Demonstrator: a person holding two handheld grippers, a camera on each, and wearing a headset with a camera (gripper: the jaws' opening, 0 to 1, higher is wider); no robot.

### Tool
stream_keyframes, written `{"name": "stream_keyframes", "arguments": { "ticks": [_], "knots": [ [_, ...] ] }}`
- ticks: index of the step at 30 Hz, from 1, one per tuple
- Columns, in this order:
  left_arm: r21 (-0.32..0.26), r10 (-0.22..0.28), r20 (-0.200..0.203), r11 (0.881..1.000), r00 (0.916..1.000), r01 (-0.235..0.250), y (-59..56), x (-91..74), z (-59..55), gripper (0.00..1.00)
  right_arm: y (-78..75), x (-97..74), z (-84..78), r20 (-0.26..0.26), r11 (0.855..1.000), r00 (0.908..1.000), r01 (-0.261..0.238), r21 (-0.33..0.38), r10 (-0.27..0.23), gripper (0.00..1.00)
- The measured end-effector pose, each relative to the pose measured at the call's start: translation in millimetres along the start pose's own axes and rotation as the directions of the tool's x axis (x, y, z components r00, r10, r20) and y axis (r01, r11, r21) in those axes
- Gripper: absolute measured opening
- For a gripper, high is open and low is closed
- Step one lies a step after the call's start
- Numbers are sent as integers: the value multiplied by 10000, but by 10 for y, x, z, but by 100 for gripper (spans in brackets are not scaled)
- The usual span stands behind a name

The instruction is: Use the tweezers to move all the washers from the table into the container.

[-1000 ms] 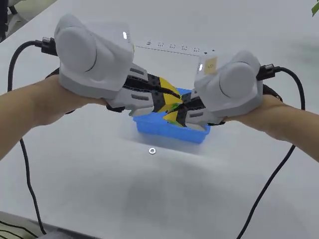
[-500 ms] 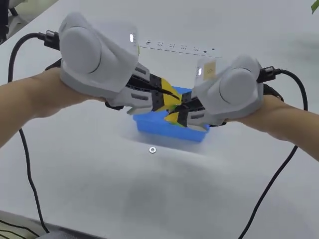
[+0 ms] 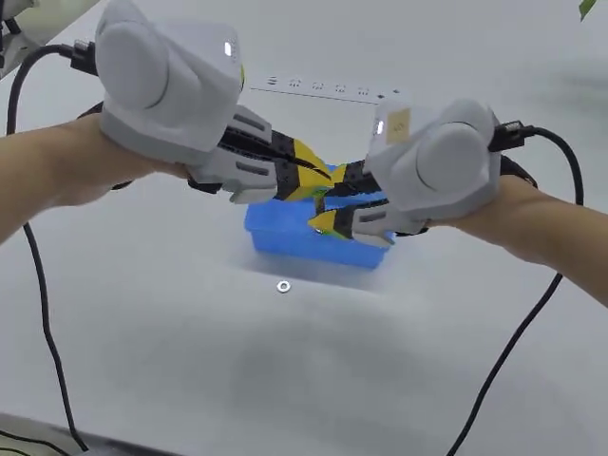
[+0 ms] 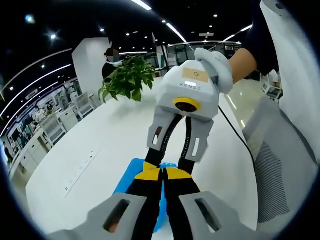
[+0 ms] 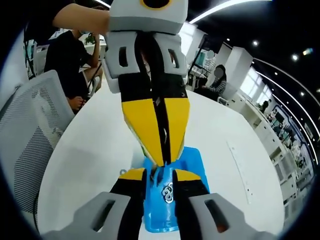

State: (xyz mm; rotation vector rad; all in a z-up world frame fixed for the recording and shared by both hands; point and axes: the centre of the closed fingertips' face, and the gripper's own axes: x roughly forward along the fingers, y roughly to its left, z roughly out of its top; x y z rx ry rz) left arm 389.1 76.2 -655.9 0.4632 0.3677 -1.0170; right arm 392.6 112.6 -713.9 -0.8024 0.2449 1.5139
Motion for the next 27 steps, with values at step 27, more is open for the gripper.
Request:
{"name": "stream_keyframes", "arguments": {
  "ticks": [27],
  "knots": [
    [-664,909,567,9940,9942,-871,111,-230,116,4,-7,-295,-178,344,9840,9958,787,1600,-852,32]
  ]
}}
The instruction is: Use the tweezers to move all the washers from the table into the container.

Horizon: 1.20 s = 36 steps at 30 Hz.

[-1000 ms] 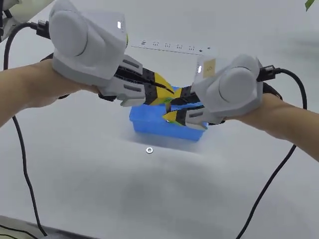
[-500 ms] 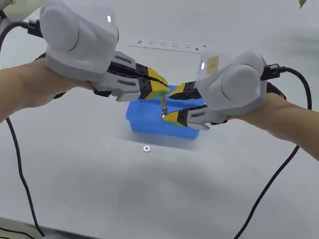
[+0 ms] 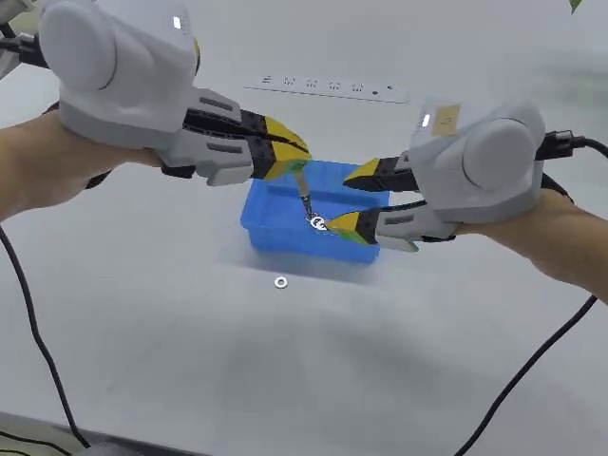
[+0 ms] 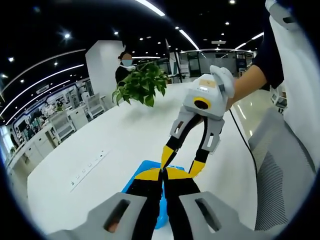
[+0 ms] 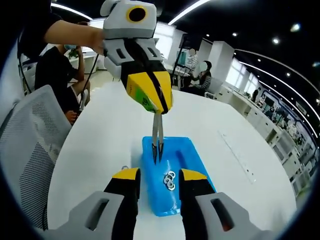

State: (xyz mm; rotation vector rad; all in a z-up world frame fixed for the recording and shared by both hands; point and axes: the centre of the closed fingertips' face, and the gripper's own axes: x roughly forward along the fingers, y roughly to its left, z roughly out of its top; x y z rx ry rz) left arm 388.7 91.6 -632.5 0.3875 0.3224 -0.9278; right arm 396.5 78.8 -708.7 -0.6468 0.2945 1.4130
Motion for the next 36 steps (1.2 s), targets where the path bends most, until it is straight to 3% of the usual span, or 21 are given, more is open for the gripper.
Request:
{"name": "stream_keyframes", "arguments": {
  "ticks": [6,17,25,36],
  "knots": [
    [63,8,-123,10000,9999,-7,-94,-93,-40,4,81,-58,-21,0,9999,9999,-137,42,137,34],
    [-209,322,99,9993,9994,-320,-246,-333,-45,5,182,-130,20,282,9995,9994,-207,252,200,39],
    [-492,225,61,9985,9997,-221,-395,-310,-205,5,333,-109,-43,202,9981,9985,-522,319,516,43],
    [-459,-88,3,9989,10000,88,-448,-216,-497,5,476,-149,-67,379,9946,9955,-884,538,865,49]
  ]
}}
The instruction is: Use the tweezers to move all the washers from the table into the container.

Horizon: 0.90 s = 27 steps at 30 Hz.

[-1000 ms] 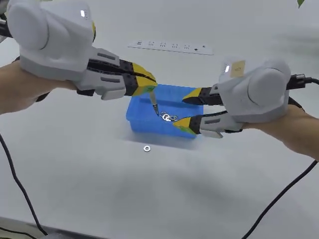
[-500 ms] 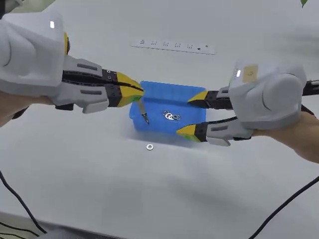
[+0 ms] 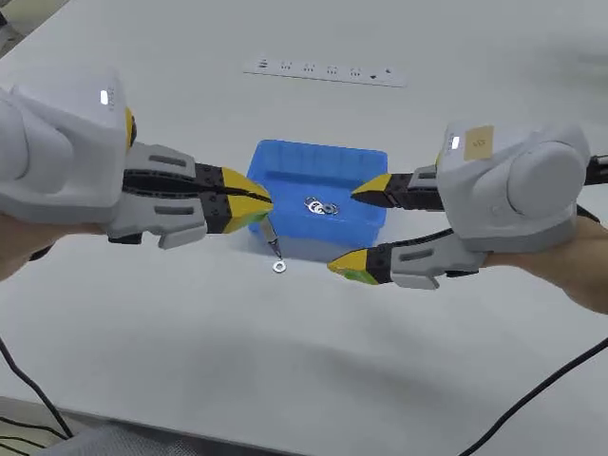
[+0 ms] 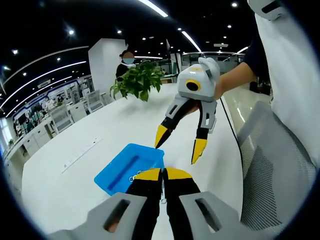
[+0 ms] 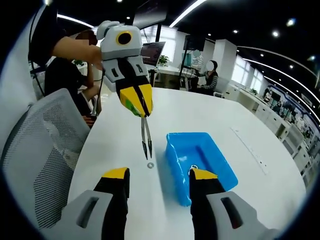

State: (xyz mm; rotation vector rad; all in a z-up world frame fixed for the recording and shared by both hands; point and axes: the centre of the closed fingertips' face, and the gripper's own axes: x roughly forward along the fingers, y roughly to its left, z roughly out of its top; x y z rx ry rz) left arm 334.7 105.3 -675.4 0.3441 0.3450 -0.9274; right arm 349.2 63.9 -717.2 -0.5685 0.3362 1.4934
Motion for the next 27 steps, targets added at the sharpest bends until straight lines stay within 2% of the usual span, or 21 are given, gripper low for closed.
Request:
{"name": "stream_keyframes", "arguments": {
  "ticks": [5,10,21,27],
  "knots": [
    [-64,-85,-190,9999,9998,84,0,47,-162,5,76,12,-50,-44,9998,9998,-187,20,187,51],
    [-99,-155,-320,9998,9994,152,29,80,-238,5,105,22,-104,-39,9992,9996,-286,270,288,51],
    [111,-301,-407,9995,9987,306,17,121,-259,5,181,58,-173,-169,9974,9985,-506,518,515,55],
    [221,-197,-444,9995,9988,207,27,131,-255,5,237,64,-197,-215,9962,9977,-636,592,650,57]
  ]
}}
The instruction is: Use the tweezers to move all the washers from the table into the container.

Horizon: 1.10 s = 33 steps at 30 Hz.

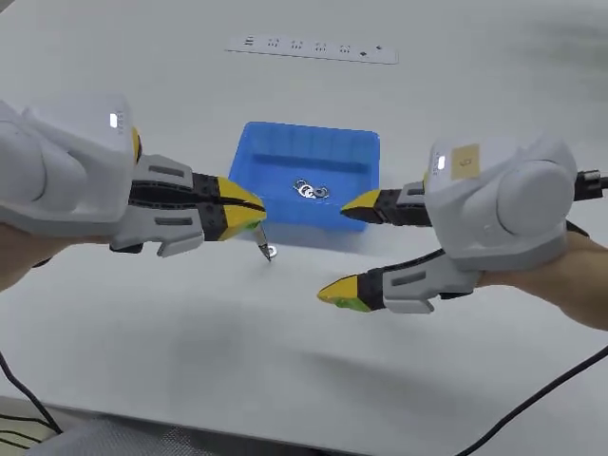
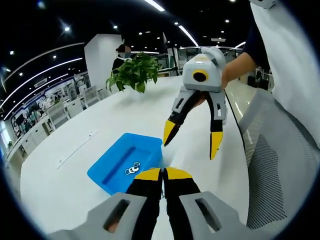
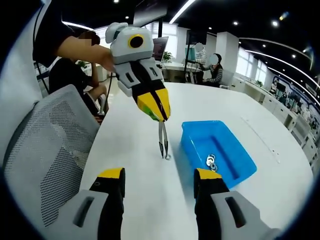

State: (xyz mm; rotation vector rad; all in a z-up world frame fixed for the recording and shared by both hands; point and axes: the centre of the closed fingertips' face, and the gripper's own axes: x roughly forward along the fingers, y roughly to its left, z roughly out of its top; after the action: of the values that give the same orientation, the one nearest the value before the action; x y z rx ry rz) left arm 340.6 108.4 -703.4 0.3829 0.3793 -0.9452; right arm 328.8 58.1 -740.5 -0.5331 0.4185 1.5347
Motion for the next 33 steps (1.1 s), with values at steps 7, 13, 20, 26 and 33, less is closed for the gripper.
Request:
{"name": "stream_keyframes", "arguments": {
  "ticks": [7,13,20,26,33],
  "knots": [
    [71,8,29,10000,10000,-8,-8,11,27,5,22,-2,20,47,10000,10000,-47,-18,47,57],
    [19,-35,-50,10000,10000,35,-23,30,10,5,6,-11,39,80,10000,10000,-1,-11,1,58],
    [217,-221,-286,9995,9993,227,-53,31,7,5,43,8,24,33,10000,10000,-86,-3,86,64],
    [265,-207,-435,9994,9988,219,-23,18,-6,5,52,9,38,125,9999,9998,-126,-15,127,70],
    [319,-323,-405,9989,9987,336,-42,68,27,5,36,45,65,108,9997,9997,-212,-110,213,70]
  ]
}}
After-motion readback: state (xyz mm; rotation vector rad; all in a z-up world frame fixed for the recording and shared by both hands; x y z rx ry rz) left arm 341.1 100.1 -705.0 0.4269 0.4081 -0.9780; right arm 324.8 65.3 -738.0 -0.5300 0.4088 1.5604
